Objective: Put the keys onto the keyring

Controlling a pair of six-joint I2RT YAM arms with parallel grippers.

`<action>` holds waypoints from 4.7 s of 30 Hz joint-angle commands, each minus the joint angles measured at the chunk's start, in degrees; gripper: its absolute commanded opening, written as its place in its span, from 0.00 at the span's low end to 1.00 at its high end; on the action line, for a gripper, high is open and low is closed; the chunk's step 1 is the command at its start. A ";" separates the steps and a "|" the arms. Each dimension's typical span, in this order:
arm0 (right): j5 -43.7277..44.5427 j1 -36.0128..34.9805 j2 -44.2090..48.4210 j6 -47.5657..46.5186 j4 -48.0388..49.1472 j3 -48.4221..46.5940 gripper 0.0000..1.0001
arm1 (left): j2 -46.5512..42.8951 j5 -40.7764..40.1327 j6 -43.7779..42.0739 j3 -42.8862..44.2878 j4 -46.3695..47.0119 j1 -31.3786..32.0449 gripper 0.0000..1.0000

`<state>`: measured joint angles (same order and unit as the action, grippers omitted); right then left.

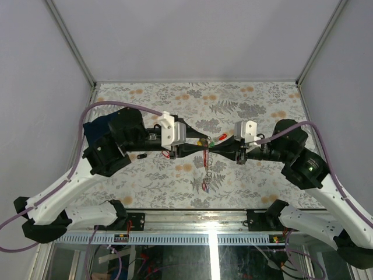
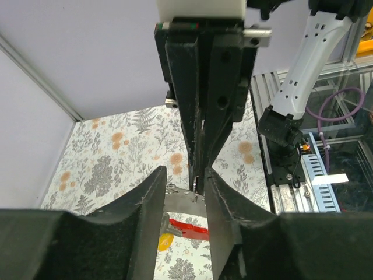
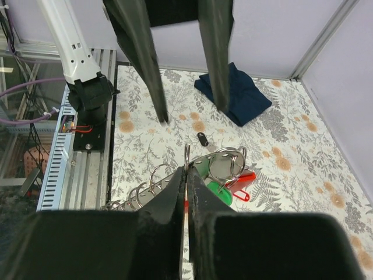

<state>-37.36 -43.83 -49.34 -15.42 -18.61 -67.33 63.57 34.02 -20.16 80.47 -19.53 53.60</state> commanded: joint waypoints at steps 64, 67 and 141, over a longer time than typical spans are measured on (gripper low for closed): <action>4.43 -0.36 19.07 -30.91 11.71 20.81 0.00 | -7.89 -21.41 31.84 -24.39 4.42 -16.02 0.38; 6.40 -0.36 19.61 -29.07 10.51 20.63 0.00 | -5.44 -23.39 34.74 -26.80 4.51 -20.18 0.38; 11.14 -0.34 19.20 -9.99 7.08 20.53 0.00 | 40.50 -54.92 59.21 -27.36 19.53 -18.44 0.29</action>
<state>-25.12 -43.88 -30.83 -26.41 -14.96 -46.09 102.50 -20.78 38.79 53.52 -1.72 34.89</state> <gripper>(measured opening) 0.010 0.305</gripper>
